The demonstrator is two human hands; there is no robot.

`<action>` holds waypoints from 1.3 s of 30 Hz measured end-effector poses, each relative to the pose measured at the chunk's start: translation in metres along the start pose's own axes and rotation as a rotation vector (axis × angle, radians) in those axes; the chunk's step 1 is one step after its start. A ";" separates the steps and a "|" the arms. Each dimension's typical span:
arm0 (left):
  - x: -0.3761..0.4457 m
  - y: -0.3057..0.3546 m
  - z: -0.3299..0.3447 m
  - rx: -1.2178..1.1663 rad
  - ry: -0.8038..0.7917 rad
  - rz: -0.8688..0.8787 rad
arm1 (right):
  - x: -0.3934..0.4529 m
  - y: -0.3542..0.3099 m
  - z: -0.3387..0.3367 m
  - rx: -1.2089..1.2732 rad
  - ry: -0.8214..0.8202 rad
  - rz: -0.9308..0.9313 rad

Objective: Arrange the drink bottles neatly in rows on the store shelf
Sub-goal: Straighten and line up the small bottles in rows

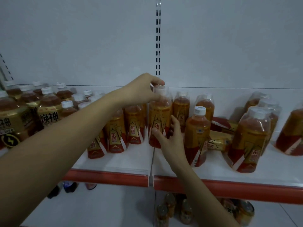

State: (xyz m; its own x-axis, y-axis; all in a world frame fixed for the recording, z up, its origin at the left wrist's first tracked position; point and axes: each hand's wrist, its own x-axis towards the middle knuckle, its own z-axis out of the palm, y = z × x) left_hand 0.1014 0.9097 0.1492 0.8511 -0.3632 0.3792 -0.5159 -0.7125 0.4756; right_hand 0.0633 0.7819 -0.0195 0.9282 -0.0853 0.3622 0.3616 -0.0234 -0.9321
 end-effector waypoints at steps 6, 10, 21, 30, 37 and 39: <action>-0.050 -0.013 -0.002 0.085 -0.029 -0.129 | -0.016 0.010 0.006 0.010 -0.231 -0.020; -0.069 -0.021 0.004 0.343 -0.093 -0.086 | -0.023 0.016 0.026 -0.054 -0.299 -0.008; -0.077 -0.076 0.004 0.594 0.002 0.046 | -0.019 0.022 0.067 -0.316 -0.129 -0.054; -0.133 -0.069 0.027 0.284 0.318 0.255 | -0.062 -0.011 0.047 -0.472 0.190 0.024; -0.148 -0.038 0.039 0.036 0.304 0.204 | -0.072 -0.070 0.021 -0.661 0.193 -0.083; -0.146 -0.029 0.044 0.036 0.299 0.187 | -0.077 -0.079 0.008 -0.730 0.158 -0.100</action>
State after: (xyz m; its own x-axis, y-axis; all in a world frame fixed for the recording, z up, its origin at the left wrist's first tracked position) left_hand -0.0040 0.9569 0.0454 0.6734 -0.3015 0.6750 -0.6518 -0.6729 0.3497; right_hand -0.0364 0.7982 0.0260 0.8502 -0.1890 0.4913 0.2423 -0.6881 -0.6840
